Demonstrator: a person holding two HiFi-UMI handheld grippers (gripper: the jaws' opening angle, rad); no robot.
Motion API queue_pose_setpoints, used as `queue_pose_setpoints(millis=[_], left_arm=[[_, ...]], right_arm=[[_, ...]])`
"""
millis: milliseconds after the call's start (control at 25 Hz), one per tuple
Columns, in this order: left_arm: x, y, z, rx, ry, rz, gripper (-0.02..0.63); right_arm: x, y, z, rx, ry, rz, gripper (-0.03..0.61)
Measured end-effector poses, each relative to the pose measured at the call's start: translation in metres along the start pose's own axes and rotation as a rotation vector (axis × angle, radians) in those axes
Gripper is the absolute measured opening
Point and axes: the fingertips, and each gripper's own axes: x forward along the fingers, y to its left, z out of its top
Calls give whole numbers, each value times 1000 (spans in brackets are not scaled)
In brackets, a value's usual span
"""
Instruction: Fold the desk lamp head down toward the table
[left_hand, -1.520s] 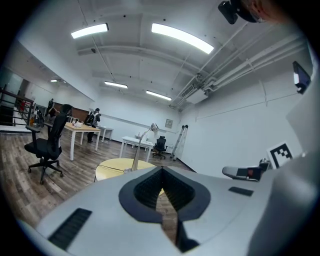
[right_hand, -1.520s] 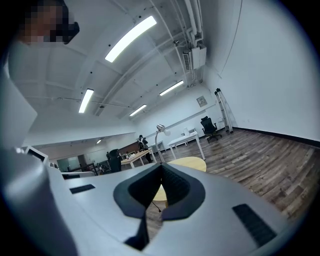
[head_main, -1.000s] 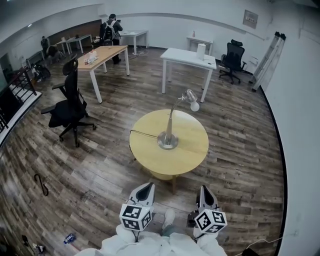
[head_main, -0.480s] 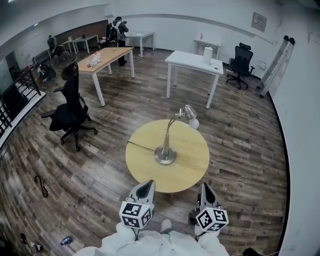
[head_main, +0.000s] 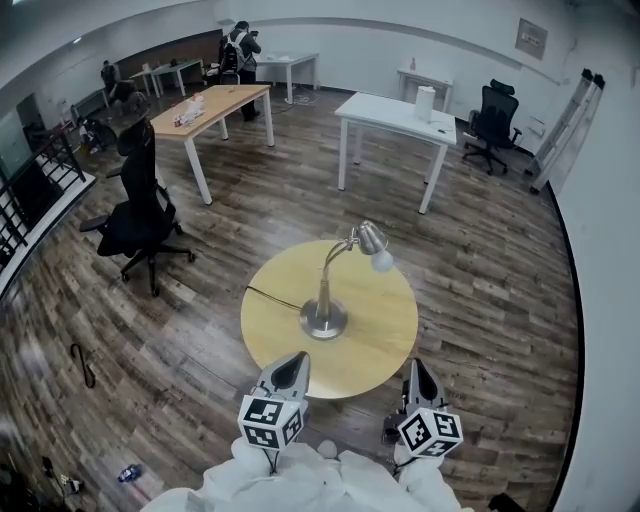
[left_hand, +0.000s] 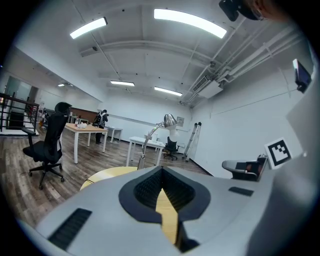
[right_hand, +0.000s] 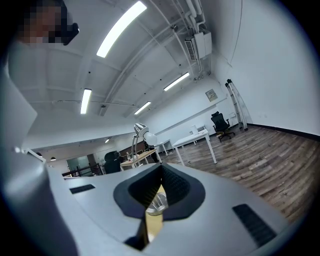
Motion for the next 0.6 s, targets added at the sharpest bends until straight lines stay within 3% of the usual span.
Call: queue_pose_setpoints(millis=[320, 600], left_arm=[[31, 30, -1, -2, 32, 50, 0], [70, 53, 15, -8, 28, 35, 0]], right_arm=[[45, -11, -12, 38, 30, 6, 11], [87, -14, 2, 33, 10, -15, 11]])
